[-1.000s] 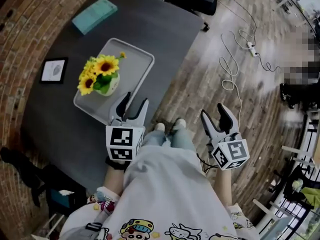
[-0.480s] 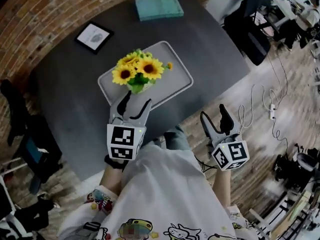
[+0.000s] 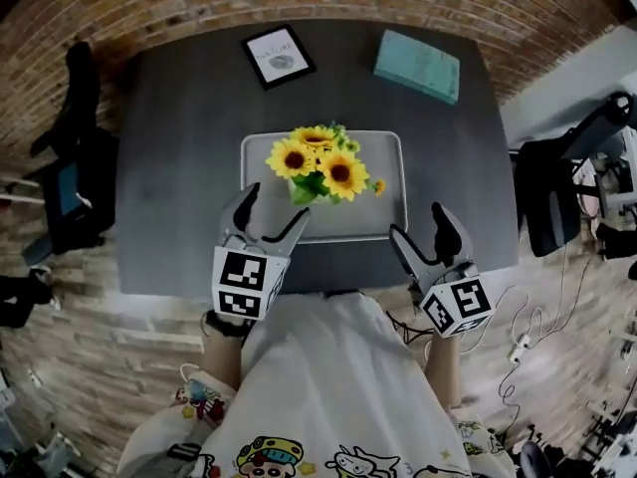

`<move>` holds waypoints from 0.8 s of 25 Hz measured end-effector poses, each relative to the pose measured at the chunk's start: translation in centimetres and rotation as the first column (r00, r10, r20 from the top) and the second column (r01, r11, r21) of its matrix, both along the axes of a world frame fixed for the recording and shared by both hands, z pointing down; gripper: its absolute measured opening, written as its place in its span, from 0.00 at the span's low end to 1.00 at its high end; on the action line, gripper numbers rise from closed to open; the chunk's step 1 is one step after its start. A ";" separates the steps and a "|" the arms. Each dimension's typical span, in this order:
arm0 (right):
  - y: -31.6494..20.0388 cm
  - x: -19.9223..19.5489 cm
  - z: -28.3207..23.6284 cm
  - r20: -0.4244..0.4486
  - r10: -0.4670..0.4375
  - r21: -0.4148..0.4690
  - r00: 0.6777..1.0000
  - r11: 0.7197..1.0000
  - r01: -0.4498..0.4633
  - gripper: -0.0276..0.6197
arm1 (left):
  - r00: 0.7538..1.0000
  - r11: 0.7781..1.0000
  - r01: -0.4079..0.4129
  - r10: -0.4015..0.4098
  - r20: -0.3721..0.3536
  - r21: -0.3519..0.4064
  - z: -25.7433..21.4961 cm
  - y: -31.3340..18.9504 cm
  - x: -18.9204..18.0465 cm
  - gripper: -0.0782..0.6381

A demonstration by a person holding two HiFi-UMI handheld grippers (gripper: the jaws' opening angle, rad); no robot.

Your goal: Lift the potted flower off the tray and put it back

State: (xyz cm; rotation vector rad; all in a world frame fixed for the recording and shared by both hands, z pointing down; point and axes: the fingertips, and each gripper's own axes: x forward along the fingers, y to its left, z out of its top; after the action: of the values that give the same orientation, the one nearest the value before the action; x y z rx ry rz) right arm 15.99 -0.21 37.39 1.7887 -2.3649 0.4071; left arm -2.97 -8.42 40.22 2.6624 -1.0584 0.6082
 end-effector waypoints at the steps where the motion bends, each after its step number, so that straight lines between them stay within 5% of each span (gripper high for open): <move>1: -0.7 -0.1 0.1 0.001 -0.044 0.003 0.999 0.999 0.044 0.61 | 1.000 1.000 0.031 -0.031 0.001 0.002 0.1 -0.1 -0.2 0.64; 10: -3.3 -2.0 0.5 0.003 -0.296 0.007 0.955 0.955 0.296 0.63 | 0.978 0.978 0.210 -0.211 -0.011 -0.010 0.1 1.0 -1.8 0.65; 20: -3.2 -4.1 0.7 -0.009 -0.338 0.017 0.941 0.941 0.338 0.64 | 0.978 0.978 0.207 -0.207 -0.001 0.001 0.0 2.3 -3.6 0.65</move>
State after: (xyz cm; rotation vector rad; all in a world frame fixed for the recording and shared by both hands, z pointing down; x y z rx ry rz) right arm 11.84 -3.39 38.06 1.3449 -2.6096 0.3318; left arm -6.57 -6.10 40.21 2.5084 -1.3136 0.5641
